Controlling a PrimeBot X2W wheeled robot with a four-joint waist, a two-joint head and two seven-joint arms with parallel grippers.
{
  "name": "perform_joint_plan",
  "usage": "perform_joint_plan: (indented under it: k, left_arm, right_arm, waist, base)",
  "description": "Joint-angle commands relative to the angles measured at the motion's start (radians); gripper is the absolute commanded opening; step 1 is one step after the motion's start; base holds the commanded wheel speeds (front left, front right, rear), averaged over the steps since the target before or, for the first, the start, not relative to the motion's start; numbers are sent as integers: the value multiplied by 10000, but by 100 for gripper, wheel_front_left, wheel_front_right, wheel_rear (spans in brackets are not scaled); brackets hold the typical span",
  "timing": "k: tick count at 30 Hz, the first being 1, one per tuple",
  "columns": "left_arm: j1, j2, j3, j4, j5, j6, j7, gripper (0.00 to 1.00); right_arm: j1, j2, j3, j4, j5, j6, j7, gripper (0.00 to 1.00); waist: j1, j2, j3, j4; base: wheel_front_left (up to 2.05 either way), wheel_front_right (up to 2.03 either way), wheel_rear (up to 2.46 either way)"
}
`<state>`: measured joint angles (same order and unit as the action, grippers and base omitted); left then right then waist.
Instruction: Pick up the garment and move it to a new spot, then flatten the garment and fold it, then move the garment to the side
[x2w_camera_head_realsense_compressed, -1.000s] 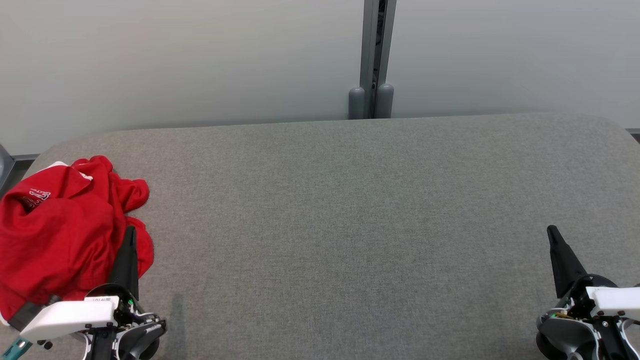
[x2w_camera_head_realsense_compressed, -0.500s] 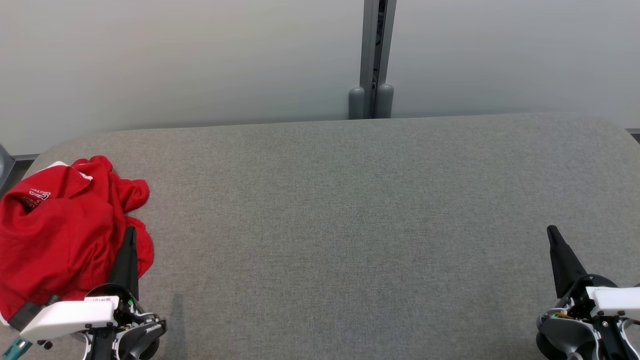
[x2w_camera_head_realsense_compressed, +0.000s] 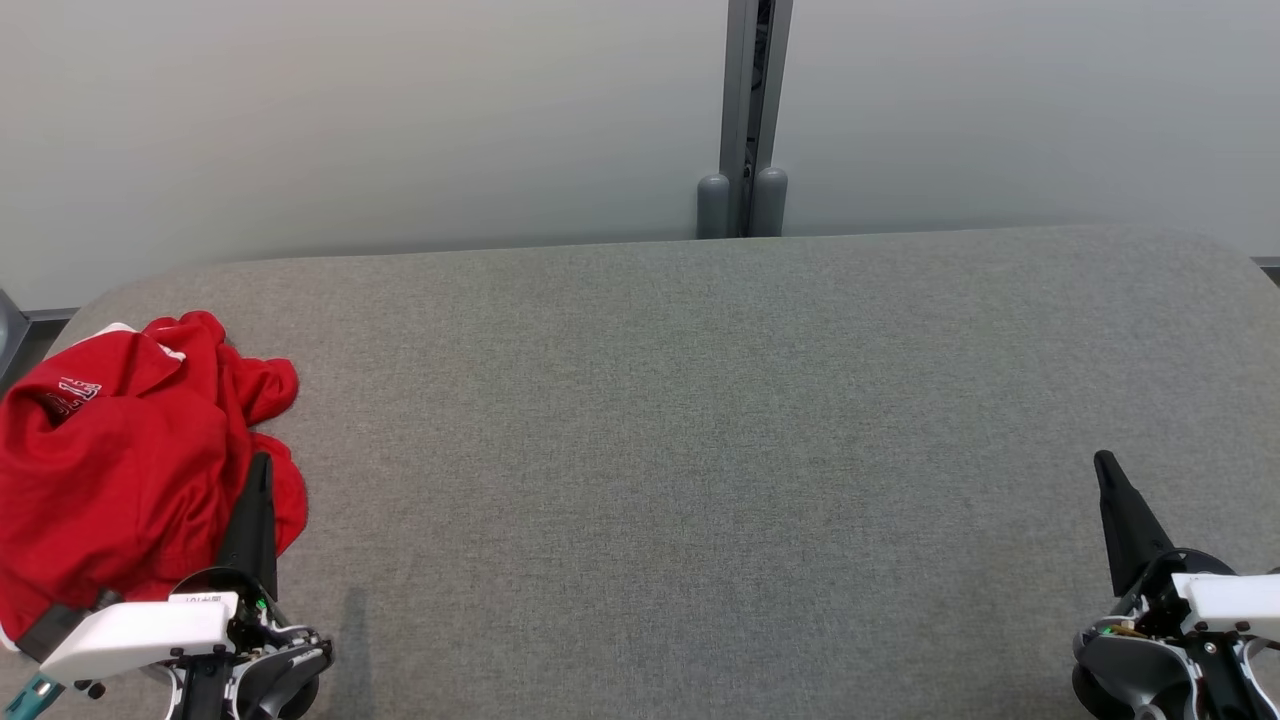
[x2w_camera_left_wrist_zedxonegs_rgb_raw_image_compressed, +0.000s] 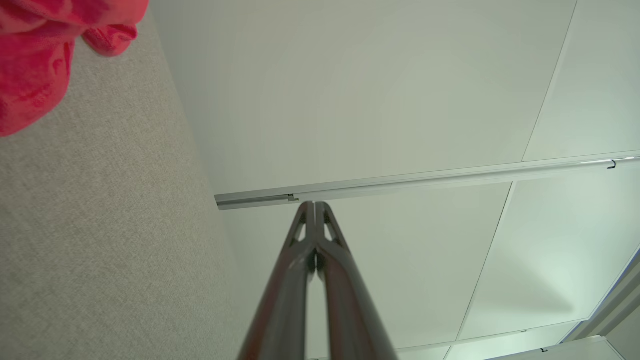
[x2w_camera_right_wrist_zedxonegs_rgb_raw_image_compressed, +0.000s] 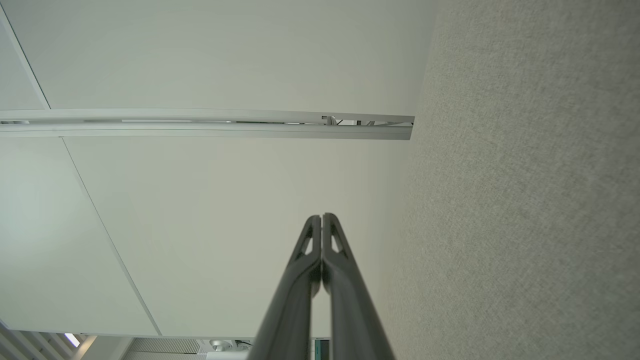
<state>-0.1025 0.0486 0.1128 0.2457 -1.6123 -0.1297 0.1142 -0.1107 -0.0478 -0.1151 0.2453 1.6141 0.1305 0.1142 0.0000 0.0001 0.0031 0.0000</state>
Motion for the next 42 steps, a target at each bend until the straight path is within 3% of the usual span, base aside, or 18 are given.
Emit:
perform_joint_plan:
  k: [1, 8, 9, 28, 42]
  left_arm:
    - [-135, 26, 32, -20, -13, -30, 25, 0]
    - [-135, 27, 32, -21, -13, -30, 25, 0]
    - [1, 0, -1, 11, 0, 2, -2, 100]
    - [215, 13, -358, -258, 351, -1, -755, 100]
    - [204, 173, -564, -614, 2008, -3, -1359, 100]
  right_arm:
    - [58, -47, -4, -27, -24, 4, 21, 0]
    - [58, -47, -1, -27, -24, 4, 21, 0]
    - [1, 2, -1, 5, -1, 0, -1, 100]
    - [88, 66, 776, -464, -611, -3, -775, 100]
    - [24, 41, 1114, -1074, -2013, -1, -1365, 100]
  waist:
    - [0, -1, 0, 0]
    - [0, -1, 0, 0]
    - [0, -1, 0, 0]
    - [0, -1, 17, -20]
    - [0, -1, 33, -59]
  base:
    - [0, 0, 0]
    - [0, 0, 0]
    - [0, 0, 0]
    - [0, 0, 0]
    - [0, 0, 0]
